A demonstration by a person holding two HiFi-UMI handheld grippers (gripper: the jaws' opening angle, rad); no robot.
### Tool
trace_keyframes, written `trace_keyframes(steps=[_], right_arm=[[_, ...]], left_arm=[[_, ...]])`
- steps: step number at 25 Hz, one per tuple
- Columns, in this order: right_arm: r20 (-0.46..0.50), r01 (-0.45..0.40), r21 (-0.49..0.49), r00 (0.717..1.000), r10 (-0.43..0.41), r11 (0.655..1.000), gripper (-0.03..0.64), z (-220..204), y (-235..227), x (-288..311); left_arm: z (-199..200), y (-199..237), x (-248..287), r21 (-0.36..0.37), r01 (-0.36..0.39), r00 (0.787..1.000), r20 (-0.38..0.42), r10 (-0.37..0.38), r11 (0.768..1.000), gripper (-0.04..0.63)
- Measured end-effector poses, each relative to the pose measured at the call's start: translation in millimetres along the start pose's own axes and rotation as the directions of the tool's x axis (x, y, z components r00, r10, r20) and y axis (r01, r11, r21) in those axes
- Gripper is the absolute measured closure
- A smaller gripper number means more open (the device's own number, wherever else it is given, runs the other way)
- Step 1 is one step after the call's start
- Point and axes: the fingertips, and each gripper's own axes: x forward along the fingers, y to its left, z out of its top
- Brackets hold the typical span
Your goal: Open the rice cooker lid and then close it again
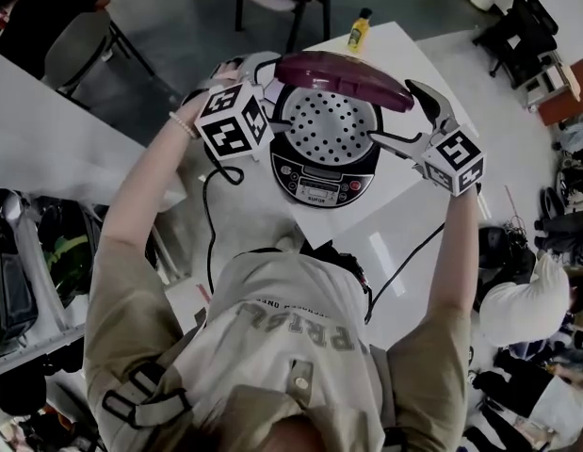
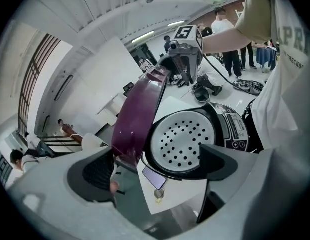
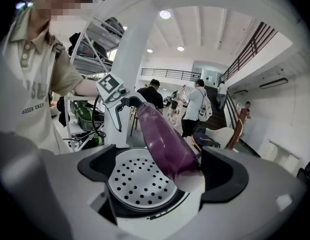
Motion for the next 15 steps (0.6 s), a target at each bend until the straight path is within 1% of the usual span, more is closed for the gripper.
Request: trace_keyframes(steps=[7,10,15], right_arm=[[-0.069,-0.080,-0.015,0.995,0.078,0.997,0.112,-20.7,28.7,-4.3],[-0.094,-0.111,-0.017,0.990,0.109,0.994,0.112,-28.7,39.3,-5.9],[-0.146,-0.162,-0.020,0.977,0.157,0.987,0.110,-42.9,57.0,-7.2]], left_arm=[[-12.2,-34.8,0.1,0.065,0.076,0.995,-0.065,-0.072,0.995,0.043],[-17.6,-48.0,0.6,0.091,0.102,0.991,-0.094,-0.094,0.991,0.031],[-27.3,-68.8,1.2,0.118,0.148,0.981,-0.141,-0.131,0.982,0.031]])
